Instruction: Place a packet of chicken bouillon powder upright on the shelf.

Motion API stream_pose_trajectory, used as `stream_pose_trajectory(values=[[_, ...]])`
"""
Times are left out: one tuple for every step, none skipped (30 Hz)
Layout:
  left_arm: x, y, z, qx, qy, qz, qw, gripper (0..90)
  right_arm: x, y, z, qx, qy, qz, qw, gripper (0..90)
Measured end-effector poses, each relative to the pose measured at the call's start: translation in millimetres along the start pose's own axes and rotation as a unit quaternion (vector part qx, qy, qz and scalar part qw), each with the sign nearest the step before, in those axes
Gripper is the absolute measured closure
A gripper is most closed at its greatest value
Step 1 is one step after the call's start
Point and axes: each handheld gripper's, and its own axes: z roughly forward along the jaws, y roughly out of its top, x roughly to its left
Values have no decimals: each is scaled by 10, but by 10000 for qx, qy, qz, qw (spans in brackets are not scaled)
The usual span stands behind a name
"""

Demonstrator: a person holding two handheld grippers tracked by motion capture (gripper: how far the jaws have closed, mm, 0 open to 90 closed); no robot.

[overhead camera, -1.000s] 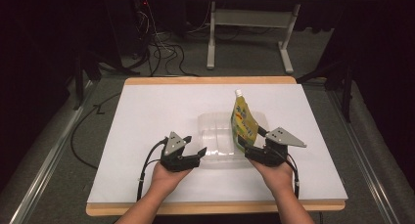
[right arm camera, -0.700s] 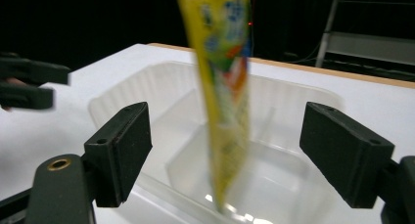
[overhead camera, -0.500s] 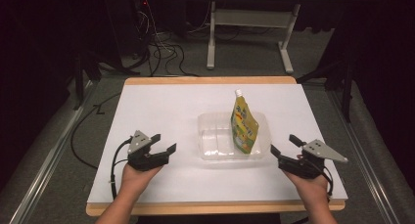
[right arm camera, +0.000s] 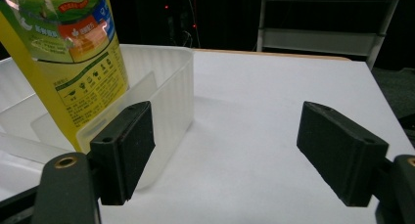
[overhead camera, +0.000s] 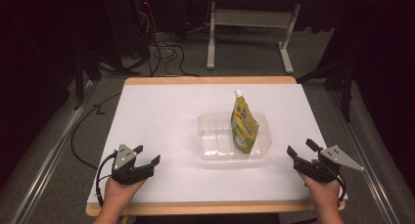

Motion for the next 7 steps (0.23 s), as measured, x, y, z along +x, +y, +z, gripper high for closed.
stream_pose_trajectory(values=[[0, 0, 0, 0, 0, 0, 10000, 273, 0, 0, 0, 0, 0, 0, 10000, 225], [8, 0, -2, -12, -6, -16, 10000, 273, 2, -7, 5, 27, -7, -21, 10000, 226], [21, 2, -9, -24, -18, -40, 10000, 273, 6, -14, 7, 65, -31, 3, 10000, 228], [33, 5, -16, -42, -9, -63, 10000, 273, 0, -20, 11, 74, -30, -6, 10000, 228], [49, 12, -30, -57, -19, -82, 9999, 277, -4, -23, 11, 73, -67, 6, 10000, 229], [45, 17, -30, -57, -51, -73, 9999, 279, 3, -16, 5, 65, -79, 4, 9999, 228], [45, 17, -30, -57, -51, -73, 9999, 280, 24, -2, -4, 12, -54, -21, 10000, 223]])
